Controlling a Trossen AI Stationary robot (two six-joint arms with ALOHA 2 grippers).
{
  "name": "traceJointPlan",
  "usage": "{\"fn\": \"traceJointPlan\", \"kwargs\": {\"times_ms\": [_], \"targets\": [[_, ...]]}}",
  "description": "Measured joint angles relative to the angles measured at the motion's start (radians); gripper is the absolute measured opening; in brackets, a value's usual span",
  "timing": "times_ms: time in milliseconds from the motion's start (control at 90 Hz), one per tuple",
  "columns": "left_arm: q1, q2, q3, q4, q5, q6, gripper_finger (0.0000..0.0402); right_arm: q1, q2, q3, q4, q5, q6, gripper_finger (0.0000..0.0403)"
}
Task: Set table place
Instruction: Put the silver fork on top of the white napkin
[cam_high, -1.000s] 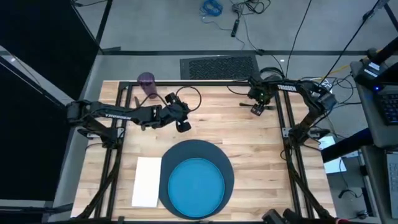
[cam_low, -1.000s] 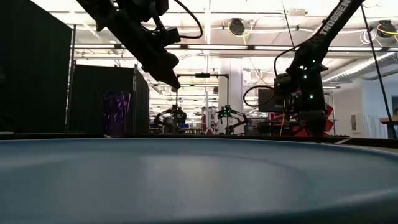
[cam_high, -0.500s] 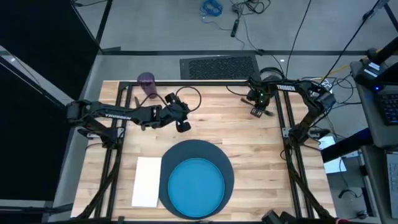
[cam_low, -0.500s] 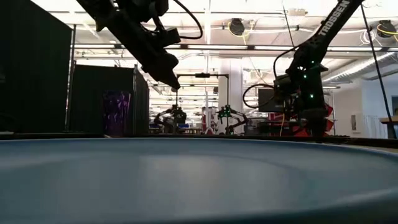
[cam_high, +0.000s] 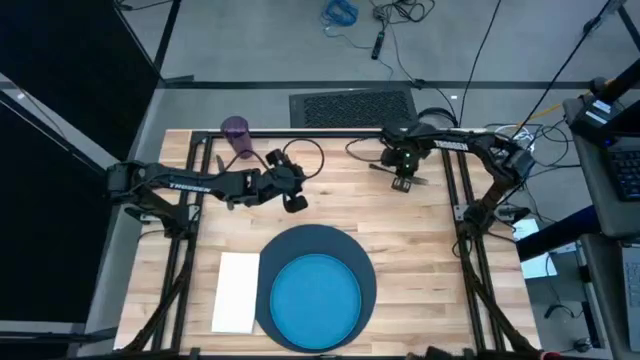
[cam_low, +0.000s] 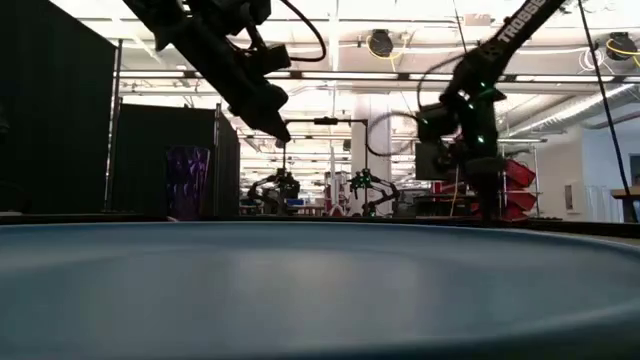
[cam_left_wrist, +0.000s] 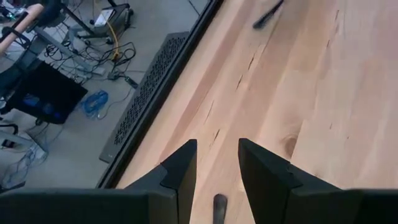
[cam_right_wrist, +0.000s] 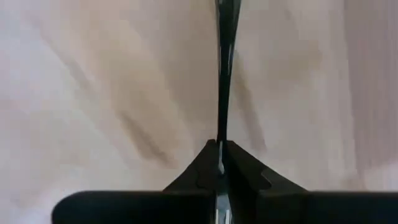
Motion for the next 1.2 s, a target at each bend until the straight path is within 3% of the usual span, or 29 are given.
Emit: {"fn": "traceJointPlan", "kwargs": {"times_ms": [289,433,522,633,789,989,1200], "targets": [[0.0,0.0,0.0,0.253,0.356,0.088,0.0104,0.241,-0.001,0.131,0.004,-0.204,-0.005,0.0],[0.007,0.0,0.0,0.335,0.396,0.008,0.0104,0.337,-0.001,0.202,0.007,-0.185,-0.016,0.0],[0.028,0.0,0.0,0.343,0.396,-0.139,0.0104,0.388,-0.001,0.242,0.01,-0.084,-0.032,0.0],[0.051,0.0,0.0,0.332,0.39,-0.339,0.0104,0.443,-0.001,0.278,0.038,0.138,-0.045,0.0],[0.061,0.0,0.0,0.297,0.372,-0.496,0.0104,0.483,-0.011,0.282,0.061,0.365,-0.06,0.0],[0.077,0.0,0.0,0.22,0.284,-0.553,0.0104,0.499,-0.033,0.282,0.046,0.453,-0.048,0.0],[0.107,0.0,0.001,0.217,0.267,-0.603,0.0104,0.514,-0.04,0.281,0.046,0.456,-0.035,0.0]]}}
